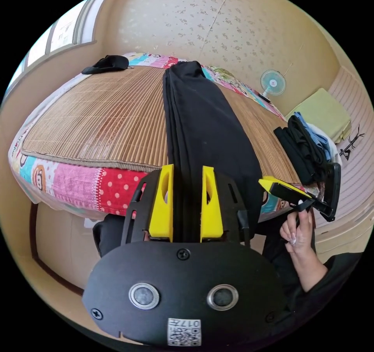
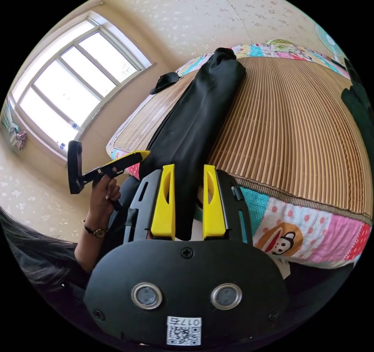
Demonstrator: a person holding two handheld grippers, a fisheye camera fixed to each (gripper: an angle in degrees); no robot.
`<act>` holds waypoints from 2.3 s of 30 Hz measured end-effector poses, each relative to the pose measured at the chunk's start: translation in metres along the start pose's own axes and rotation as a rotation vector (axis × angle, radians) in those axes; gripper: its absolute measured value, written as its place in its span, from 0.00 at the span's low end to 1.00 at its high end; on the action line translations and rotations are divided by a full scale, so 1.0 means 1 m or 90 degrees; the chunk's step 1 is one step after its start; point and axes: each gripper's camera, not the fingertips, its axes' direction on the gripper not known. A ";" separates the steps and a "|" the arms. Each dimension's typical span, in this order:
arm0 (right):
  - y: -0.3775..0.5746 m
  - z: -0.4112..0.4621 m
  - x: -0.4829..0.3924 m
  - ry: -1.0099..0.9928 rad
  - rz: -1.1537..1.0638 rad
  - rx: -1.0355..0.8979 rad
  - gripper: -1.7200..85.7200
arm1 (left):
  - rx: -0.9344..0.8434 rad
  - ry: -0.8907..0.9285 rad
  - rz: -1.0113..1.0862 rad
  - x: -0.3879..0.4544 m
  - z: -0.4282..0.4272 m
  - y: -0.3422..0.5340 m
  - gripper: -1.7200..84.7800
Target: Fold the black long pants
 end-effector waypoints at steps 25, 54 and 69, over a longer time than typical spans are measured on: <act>-0.011 0.024 -0.021 0.007 -0.014 0.022 0.12 | 0.017 -0.032 0.000 0.041 0.002 0.031 0.12; -0.093 0.072 -0.011 -0.069 -0.015 -0.044 0.09 | -0.060 0.032 -0.066 -0.029 0.025 -0.038 0.15; -0.058 0.000 0.031 -0.056 -0.090 -0.158 0.07 | -0.161 0.278 -0.074 -0.082 0.004 -0.030 0.13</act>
